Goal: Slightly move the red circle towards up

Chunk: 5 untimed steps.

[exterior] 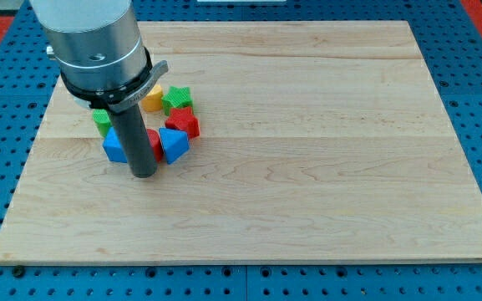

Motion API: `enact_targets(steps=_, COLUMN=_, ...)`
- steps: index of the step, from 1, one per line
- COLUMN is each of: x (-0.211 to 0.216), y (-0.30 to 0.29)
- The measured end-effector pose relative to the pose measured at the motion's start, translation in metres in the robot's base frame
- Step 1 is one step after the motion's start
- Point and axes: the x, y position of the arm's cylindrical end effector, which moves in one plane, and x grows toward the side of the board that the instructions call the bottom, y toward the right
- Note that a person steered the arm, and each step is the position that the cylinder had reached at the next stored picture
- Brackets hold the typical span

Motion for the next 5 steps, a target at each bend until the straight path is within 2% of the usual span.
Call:
enact_targets(steps=4, x=-0.036, y=-0.001)
enact_targets(steps=5, x=-0.03, y=-0.001)
